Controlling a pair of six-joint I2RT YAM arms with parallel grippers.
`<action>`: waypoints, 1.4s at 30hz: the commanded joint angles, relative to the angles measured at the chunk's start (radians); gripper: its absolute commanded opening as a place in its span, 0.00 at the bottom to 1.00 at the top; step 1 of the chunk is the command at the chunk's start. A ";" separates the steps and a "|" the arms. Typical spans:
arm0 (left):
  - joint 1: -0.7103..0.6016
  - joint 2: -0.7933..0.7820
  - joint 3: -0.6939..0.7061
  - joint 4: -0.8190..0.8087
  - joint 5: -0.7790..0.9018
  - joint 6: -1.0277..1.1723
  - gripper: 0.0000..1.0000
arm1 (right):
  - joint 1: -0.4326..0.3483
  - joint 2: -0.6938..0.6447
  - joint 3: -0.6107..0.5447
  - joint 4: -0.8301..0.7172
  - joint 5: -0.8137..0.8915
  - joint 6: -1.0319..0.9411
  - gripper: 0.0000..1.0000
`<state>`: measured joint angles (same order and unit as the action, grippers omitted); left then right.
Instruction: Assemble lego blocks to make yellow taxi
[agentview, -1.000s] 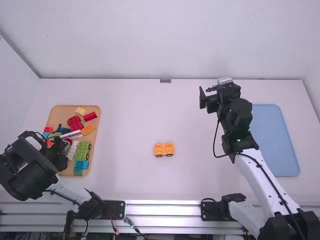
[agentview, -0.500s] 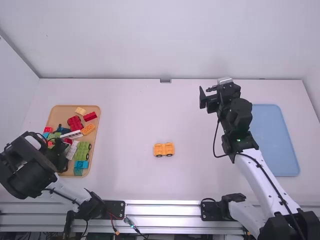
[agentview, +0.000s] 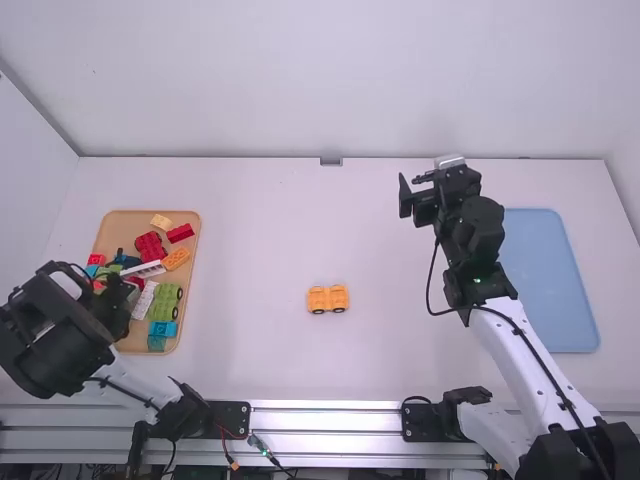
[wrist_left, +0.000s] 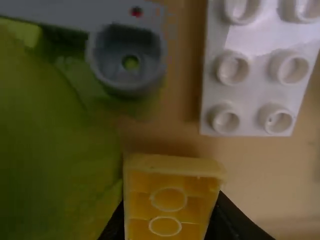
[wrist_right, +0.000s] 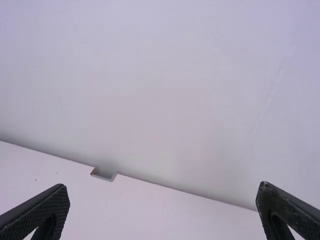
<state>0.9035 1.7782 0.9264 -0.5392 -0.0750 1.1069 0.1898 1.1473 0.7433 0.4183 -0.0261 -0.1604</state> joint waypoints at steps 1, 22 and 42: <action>-0.011 0.026 -0.018 0.026 0.007 -0.026 0.41 | 0.001 0.008 0.043 -0.001 -0.003 0.006 0.99; -0.095 0.026 0.051 -0.076 -0.023 -0.127 0.49 | 0.000 0.008 0.043 -0.006 -0.002 0.006 0.99; -0.087 0.027 0.001 -0.002 -0.021 -0.130 0.24 | 0.000 0.008 0.043 -0.006 -0.002 0.006 0.99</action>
<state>0.8135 1.7912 0.9508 -0.5442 -0.0944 0.9794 0.1898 1.1469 0.7433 0.4080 -0.0284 -0.1600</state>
